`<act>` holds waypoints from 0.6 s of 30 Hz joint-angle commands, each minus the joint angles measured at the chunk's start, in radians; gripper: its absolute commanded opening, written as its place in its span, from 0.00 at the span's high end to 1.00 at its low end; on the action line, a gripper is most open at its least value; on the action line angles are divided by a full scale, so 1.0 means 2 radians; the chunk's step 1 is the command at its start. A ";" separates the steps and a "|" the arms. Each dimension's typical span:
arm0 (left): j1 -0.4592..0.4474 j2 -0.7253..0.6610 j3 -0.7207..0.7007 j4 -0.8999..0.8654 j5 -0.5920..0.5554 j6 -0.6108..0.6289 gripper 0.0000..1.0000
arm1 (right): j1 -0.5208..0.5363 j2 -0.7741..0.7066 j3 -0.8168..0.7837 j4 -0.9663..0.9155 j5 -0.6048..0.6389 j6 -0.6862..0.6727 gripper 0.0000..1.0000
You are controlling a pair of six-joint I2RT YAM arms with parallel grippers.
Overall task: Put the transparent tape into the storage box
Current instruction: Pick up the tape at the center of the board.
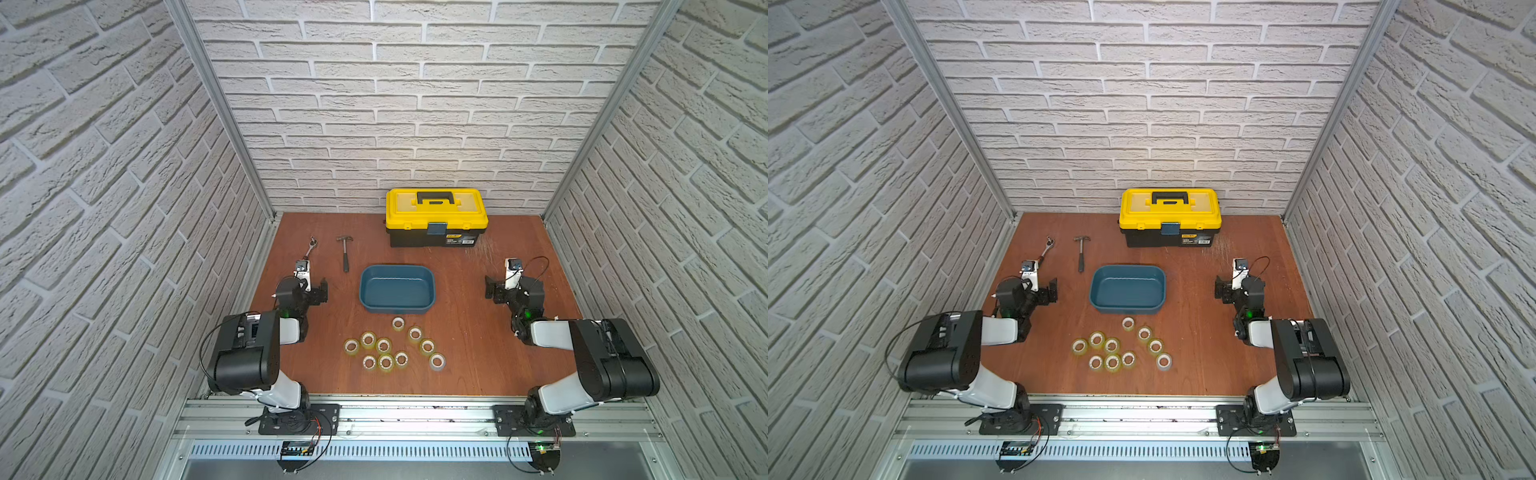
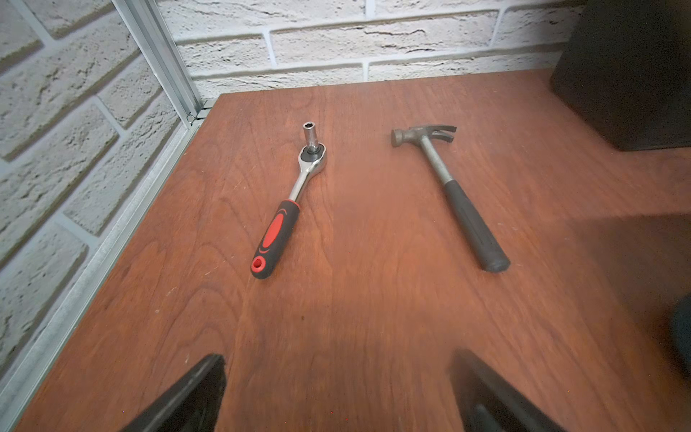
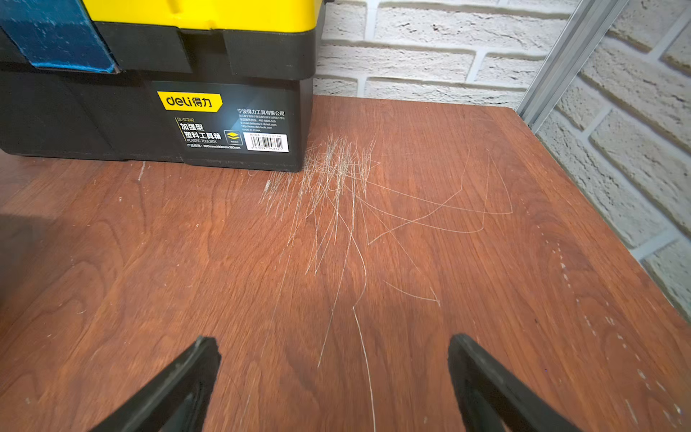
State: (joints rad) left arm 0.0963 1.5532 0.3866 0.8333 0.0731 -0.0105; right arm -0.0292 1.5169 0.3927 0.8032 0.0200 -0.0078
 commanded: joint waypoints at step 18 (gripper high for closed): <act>0.006 -0.001 0.008 0.009 0.013 0.001 0.02 | 0.001 0.000 0.007 0.007 -0.005 0.000 0.01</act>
State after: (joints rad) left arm 0.1009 1.5532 0.3866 0.8333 0.0834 -0.0109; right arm -0.0292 1.5166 0.3927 0.8024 0.0200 -0.0078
